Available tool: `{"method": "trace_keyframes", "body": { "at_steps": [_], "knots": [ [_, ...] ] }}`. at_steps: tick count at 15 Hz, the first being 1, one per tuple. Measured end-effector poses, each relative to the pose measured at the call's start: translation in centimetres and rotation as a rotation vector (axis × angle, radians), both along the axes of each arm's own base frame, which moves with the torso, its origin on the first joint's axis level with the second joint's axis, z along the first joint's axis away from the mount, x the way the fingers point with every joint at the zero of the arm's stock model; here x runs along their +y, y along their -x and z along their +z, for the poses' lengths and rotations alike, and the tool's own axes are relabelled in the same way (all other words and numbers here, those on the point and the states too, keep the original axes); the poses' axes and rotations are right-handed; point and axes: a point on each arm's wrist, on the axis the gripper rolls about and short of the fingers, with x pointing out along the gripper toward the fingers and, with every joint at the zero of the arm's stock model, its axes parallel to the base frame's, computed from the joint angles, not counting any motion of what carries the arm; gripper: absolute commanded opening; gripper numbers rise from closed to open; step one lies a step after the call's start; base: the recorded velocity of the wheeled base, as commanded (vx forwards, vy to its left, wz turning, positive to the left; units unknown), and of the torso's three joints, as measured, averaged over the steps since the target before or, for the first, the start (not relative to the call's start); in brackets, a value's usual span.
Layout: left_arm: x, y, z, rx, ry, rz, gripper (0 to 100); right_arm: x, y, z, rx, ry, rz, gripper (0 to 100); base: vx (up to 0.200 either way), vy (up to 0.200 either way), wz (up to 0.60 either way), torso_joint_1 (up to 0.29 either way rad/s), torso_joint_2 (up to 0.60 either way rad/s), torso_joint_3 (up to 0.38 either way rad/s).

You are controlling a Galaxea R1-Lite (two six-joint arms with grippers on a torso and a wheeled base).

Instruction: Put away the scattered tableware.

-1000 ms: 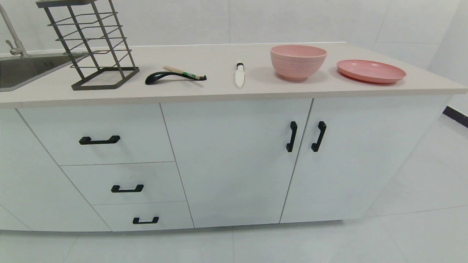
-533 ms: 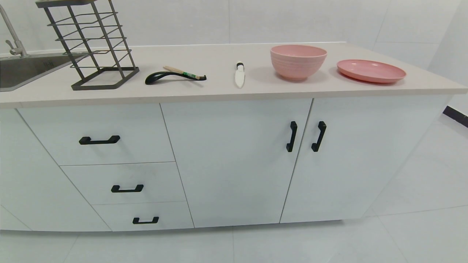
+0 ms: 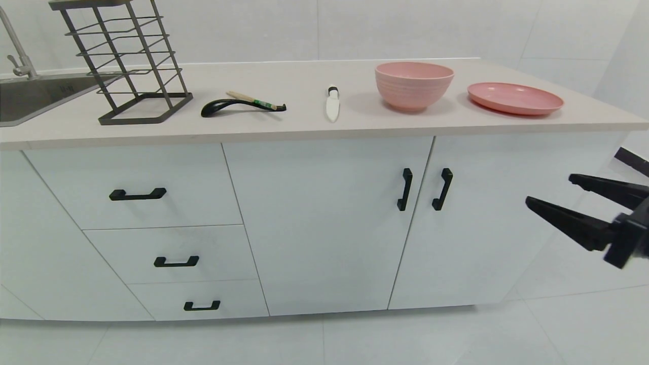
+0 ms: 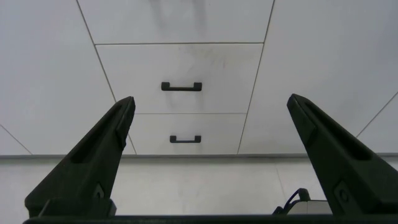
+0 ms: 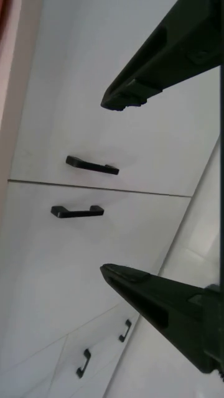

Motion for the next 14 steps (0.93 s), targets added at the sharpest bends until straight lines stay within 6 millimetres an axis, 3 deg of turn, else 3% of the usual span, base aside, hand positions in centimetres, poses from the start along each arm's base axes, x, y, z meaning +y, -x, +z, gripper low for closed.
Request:
{"method": "trace_keyframes", "body": {
  "at_steps": [2, 4, 7, 10, 14],
  "knots": [
    [0.0, 0.0, 0.0, 0.000, 0.001, 0.000, 100, 0.6, -2.5, -1.0, 0.020, 0.062, 0.020, 100, 0.000, 0.000, 0.00, 0.000, 0.00, 0.000],
    [0.0, 0.0, 0.0, 0.000, 0.003, 0.000, 100, 0.9, -3.8, -1.8, 0.032, 0.076, 0.027, 100, 0.000, 0.000, 0.00, 0.000, 0.00, 0.000],
    [0.0, 0.0, 0.0, 0.000, 0.003, -0.001, 100, 1.0, -4.6, -3.0, 0.051, 0.082, 0.027, 100, 0.000, 0.000, 0.00, 0.000, 0.00, 0.000],
    [0.0, 0.0, 0.0, 0.000, 0.004, 0.000, 100, 1.0, -4.7, -4.4, 0.076, 0.087, 0.024, 100, 0.000, -0.200, 0.00, 0.004, 0.00, -0.001],
    [0.0, 0.0, 0.0, 0.000, 0.005, 0.001, 100, 1.2, -5.2, -4.5, 0.079, 0.094, 0.031, 100, 0.000, -0.050, 0.00, 0.001, 0.00, -0.001]
  ]
}}
